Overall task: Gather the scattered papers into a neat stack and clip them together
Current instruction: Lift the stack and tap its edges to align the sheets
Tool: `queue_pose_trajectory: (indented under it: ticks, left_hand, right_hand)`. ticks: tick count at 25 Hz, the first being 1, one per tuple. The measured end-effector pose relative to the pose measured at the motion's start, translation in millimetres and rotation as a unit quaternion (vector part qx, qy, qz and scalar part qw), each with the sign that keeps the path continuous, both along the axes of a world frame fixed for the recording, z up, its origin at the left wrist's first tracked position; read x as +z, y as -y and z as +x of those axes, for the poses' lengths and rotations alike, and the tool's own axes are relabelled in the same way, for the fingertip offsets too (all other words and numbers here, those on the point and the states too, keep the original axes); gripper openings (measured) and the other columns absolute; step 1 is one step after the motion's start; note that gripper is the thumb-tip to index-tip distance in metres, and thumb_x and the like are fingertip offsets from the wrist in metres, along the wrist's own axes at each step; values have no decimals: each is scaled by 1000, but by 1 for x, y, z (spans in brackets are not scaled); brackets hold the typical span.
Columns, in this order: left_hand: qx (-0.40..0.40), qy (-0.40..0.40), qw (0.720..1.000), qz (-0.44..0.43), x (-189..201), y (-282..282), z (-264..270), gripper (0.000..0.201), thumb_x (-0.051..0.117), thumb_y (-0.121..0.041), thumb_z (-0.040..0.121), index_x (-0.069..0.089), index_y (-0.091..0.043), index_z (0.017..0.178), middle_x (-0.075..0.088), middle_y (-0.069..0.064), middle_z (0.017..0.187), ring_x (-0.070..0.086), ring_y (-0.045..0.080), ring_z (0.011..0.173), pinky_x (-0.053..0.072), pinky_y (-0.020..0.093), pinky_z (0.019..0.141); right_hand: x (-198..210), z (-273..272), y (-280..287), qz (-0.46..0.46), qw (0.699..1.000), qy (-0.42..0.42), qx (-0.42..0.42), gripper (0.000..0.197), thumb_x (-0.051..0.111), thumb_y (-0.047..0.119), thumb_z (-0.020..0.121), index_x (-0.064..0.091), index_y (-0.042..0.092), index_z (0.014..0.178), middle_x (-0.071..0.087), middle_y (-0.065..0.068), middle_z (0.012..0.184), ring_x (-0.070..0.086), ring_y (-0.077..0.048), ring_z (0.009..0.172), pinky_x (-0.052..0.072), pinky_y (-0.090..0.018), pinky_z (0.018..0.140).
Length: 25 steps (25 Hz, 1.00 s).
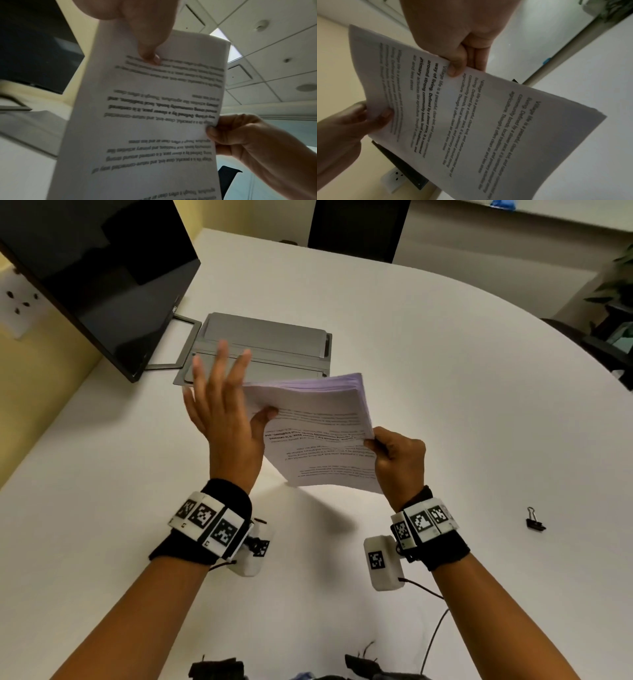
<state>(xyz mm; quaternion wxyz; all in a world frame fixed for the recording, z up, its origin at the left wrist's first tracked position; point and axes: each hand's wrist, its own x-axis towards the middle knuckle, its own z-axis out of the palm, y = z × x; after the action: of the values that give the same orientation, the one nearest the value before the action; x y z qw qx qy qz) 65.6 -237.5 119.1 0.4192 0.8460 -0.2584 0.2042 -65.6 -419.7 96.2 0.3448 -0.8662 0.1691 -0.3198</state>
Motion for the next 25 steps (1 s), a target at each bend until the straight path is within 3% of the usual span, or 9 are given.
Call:
queue_pose_trajectory:
  ticks: [3,4,6,8,10,15,17,20,25]
  left_hand:
    - [-42,55,996,-48,17,5,-11,33,53,-22,91,56,-11,122,55,9,133,26,13,136,14,46,116]
    - [-53,76,993,-73,20,5,-13,22,53,-16,91,63,-6,108,66,12,114,41,9,123,28,47,111]
    - [-65,86,989,-97,23,3,-12,17,53,-10,90,68,-3,90,70,10,84,60,12,86,53,32,90]
    - [-63,36,992,-107,20,1,-12,18,53,-10,90,70,-4,88,68,5,77,58,11,70,49,9,67]
    - [-38,-30,989,-143,13,-3,-10,16,56,-10,88,71,-5,87,65,0,76,56,11,67,41,3,60]
    - [-5,-196,955,-224,-14,-19,7,7,59,-13,86,67,-14,86,64,0,77,56,18,70,47,13,61]
    - [-20,-255,934,-249,-29,-22,13,12,60,-10,86,63,-20,79,65,-5,78,58,15,71,50,21,66]
    - [-34,-323,906,-271,-52,-20,13,23,57,-7,87,61,-27,76,66,-7,83,60,10,73,48,21,68]
    - [-40,-366,883,-290,-75,-19,14,19,53,-3,89,62,-20,88,66,-8,89,63,-5,72,48,10,66]
  right_hand:
    - [17,0,-4,-100,994,15,29,17,54,-5,77,68,4,72,50,9,60,41,-5,62,31,-3,50]
    - [19,-1,-4,-112,993,15,30,17,54,-4,78,67,4,71,48,9,60,39,-6,62,30,-8,49]
    - [20,-3,-1,-102,994,9,27,16,54,-1,80,67,5,74,50,9,61,40,-8,62,27,-14,50]
    - [17,-7,3,-73,997,4,18,13,57,5,84,68,8,81,61,5,67,48,-10,65,35,-15,55]
    - [9,-13,9,-47,998,9,-37,7,62,14,86,68,13,87,67,6,81,55,-7,77,46,-22,68]
    - [-32,-30,29,153,972,24,-176,48,68,17,82,46,17,125,48,6,124,49,-12,111,39,-24,96]
    - [-47,-30,30,291,944,8,-158,40,62,15,87,46,16,123,52,3,122,50,-12,112,40,-34,102]
    - [-55,-26,26,405,908,31,-103,19,48,4,93,55,12,109,60,1,101,55,-9,95,45,-34,96]
    - [-59,-17,22,386,914,60,-107,33,42,-2,93,61,24,94,64,3,95,56,-7,87,45,-19,82]
